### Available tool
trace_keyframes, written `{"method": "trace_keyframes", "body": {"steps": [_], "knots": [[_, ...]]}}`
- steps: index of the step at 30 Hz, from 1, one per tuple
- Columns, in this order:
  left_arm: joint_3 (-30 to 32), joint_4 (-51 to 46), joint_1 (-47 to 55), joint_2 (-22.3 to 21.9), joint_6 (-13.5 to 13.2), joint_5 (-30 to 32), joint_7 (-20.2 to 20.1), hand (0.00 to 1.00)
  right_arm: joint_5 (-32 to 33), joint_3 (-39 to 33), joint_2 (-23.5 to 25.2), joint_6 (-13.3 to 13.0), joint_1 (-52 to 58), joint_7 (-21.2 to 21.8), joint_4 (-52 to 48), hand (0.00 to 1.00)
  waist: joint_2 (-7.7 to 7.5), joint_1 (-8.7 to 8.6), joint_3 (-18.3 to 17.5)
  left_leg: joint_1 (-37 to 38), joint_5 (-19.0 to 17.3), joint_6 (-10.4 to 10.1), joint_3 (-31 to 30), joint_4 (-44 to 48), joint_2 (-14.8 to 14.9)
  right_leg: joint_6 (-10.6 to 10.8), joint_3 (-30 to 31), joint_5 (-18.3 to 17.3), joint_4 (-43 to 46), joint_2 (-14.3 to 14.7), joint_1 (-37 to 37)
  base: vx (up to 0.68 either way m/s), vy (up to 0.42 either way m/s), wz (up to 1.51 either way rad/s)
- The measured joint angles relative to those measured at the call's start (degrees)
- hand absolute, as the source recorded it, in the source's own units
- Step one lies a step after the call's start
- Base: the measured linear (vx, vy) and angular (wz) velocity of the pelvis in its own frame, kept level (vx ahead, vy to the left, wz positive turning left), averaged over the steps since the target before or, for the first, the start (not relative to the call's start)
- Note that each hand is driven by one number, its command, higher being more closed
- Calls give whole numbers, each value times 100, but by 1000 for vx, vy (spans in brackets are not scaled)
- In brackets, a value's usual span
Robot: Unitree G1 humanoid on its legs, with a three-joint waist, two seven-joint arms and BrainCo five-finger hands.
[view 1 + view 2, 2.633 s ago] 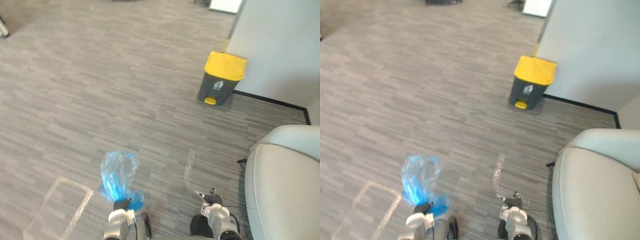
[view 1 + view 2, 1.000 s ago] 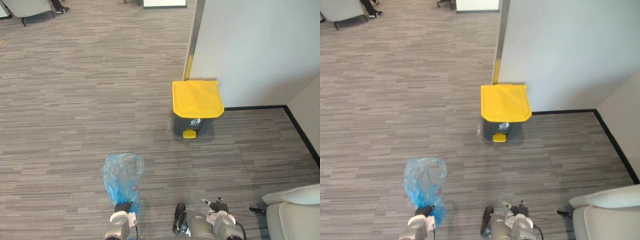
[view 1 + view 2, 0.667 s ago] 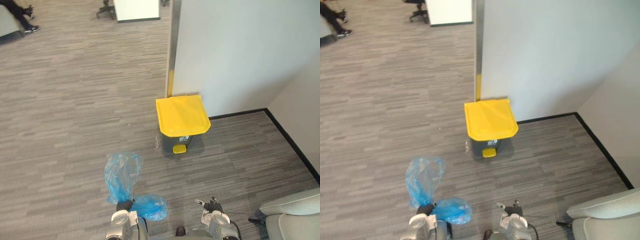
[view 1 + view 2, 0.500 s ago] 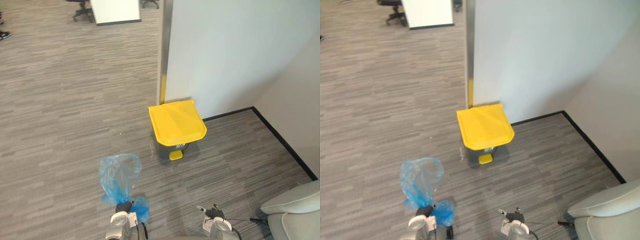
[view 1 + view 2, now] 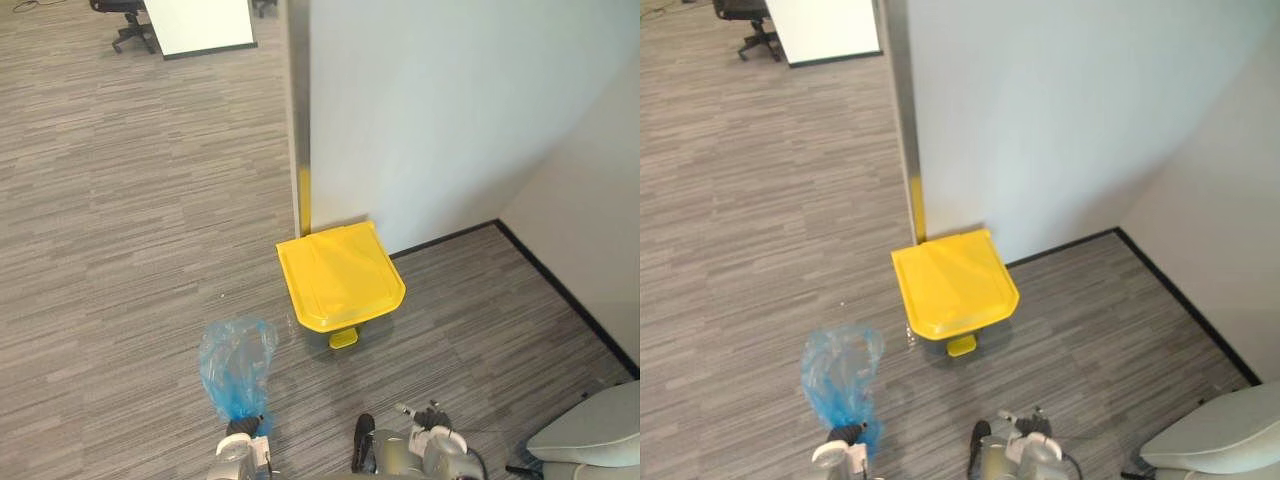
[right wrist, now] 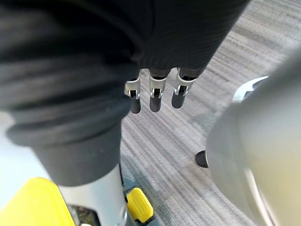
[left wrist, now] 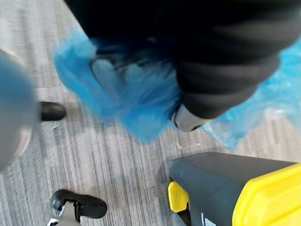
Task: Gather rubbish on tea table into small bin, then transfer packed bag to large trash can.
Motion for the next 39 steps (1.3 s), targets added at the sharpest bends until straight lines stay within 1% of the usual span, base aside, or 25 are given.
{"method": "trace_keyframes", "body": {"steps": [1,3,4,5,6,7,8,9,10,11,12,14,15,16,20,26,29,31,33,34,35,36,37,38,39], "knots": [[-73,0,-20,5,1,3,-36,100,1,0,5,6,2,4,1,0,-2,-46,-2,-75,8,-15,-117,258,79,-12,-100,-64,-90,32,166,284,-186,31],[-107,-20,-59,6,-1,2,-101,100,3,8,9,5,69,0,18,0,-22,-52,-10,-295,41,-94,-212,849,184,-21,-204,-68,-345,78,455,205,-122,34],[-134,-75,-53,7,-1,3,-109,100,5,37,-1,5,130,-3,17,0,-51,-50,-19,-640,153,-289,-199,1689,273,-32,-256,-64,-615,92,728,175,-54,33],[-133,-123,-19,9,-3,3,-108,100,7,73,-9,4,163,-6,14,0,-65,-23,-23,-927,73,-328,-47,2353,420,-57,-276,-55,-827,92,957,169,-30,22],[-132,-133,4,6,-9,3,-107,100,8,74,-9,6,164,-8,14,0,-65,-10,-31,-1020,-51,-271,61,2525,475,-61,-276,-51,-906,93,1045,149,10,-1],[-132,-171,75,5,-7,2,-107,100,9,71,-2,7,205,-12,16,0,-58,0,-43,-1233,-324,-210,323,2601,530,-49,-269,-26,-1035,75,1211,148,53,-11],[-133,-225,103,5,-6,2,-106,100,9,69,0,8,200,-13,18,0,-79,4,-56,-1443,-442,-172,512,2348,510,2,-255,5,-1071,27,1277,155,85,-9],[-133,-245,99,6,-6,3,-107,100,10,67,3,11,194,-14,18,0,-74,11,-59,-1527,-431,-141,605,1962,455,38,-237,28,-1092,-12,1308,176,183,-6],[-155,-244,98,5,-3,4,-107,100,14,52,-10,11,214,-12,15,0,39,1,-122,-1608,78,58,710,883,376,152,-221,73,-1107,-9,1334,144,176,-17],[-146,-227,102,8,-3,12,-100,100,16,32,-7,23,224,-15,25,0,-63,30,-178,-1492,160,34,757,771,249,270,-86,53,-1136,-21,1322,169,190,-19],[-144,-228,127,49,-4,14,-90,100,15,48,47,24,236,-8,16,0,-109,63,-210,-1422,198,74,804,633,153,330,0,88,-1201,-77,1337,126,147,-25],[-150,-206,158,93,19,15,-93,100,12,9,135,20,327,-7,8,0,-203,64,-276,-1260,218,108,890,402,-42,393,169,128,-1309,-220,1384,90,165,-14],[-155,-205,155,101,19,16,-93,100,11,-7,149,18,332,-7,-1,0,-197,59,-277,-1232,223,116,891,360,-82,408,180,137,-1310,-249,1390,44,129,-3],[-168,-192,138,128,17,17,-93,100,10,-9,158,16,337,-6,-3,0,-256,47,-314,-1186,253,164,891,260,-147,457,194,170,-1323,-290,1398,26,83,4],[-162,-119,177,224,14,116,-89,100,9,-75,157,9,341,-15,-1,0,-235,56,-308,-1044,327,200,956,11,-225,481,317,200,-1396,-306,1421,3,43,-7],[-76,11,224,242,4,120,-81,100,11,-134,156,-3,326,-79,29,0,-222,60,-302,-690,736,164,1046,-769,-352,472,443,280,-1523,-241,1410,-45,-14,-12],[-11,59,222,242,-14,120,-83,100,10,-174,157,-3,319,-119,38,0,-235,73,-297,-573,948,196,1074,-1129,-411,458,496,384,-1637,-215,1391,-95,-5,-9],[41,60,223,235,-20,120,-81,100,8,-172,157,-2,327,-123,40,0,-255,90,-293,-473,1009,215,1150,-1274,-455,463,578,401,-1653,-218,1383,-81,28,-19],[95,59,223,238,-23,115,-81,100,9,-164,159,-2,314,-134,38,0,-280,102,-281,-423,1009,240,1183,-1301,-517,480,590,375,-1556,-281,1352,-83,58,-15],[94,42,218,244,-30,115,-79,100,9,-158,164,0,303,-148,31,0,-338,104,-271,-410,936,303,1179,-1272,-606,552,584,222,-1328,-421,1265,-75,95,6],[91,15,192,249,-35,112,-76,100,10,-165,124,0,336,-173,28,0,-401,100,-231,-427,775,340,1085,-1150,-682,651,581,89,-934,-592,1158,-56,79,15],[92,-18,171,239,-35,107,-69,100,11,-170,88,3,336,-192,27,0,-414,100,-168,-479,663,353,968,-1034,-715,711,593,55,-635,-650,1086,-77,48,29],[109,-21,116,230,-39,106,-28,100,12,-177,33,5,325,-221,-22,0,-385,104,-31,-519,478,445,814,-754,-703,669,648,115,195,-734,795,-73,34,27],[164,-22,100,209,-43,105,4,100,17,-178,7,4,327,-231,-66,0,-353,100,13,-522,416,487,740,-636,-673,572,670,220,675,-742,586,-72,68,38],[270,4,21,164,-41,102,47,100,22,-197,-67,3,324,-242,-52,0,-243,74,94,-544,211,540,644,-292,-492,503,762,192,1265,-610,126,25,74,30]]}}
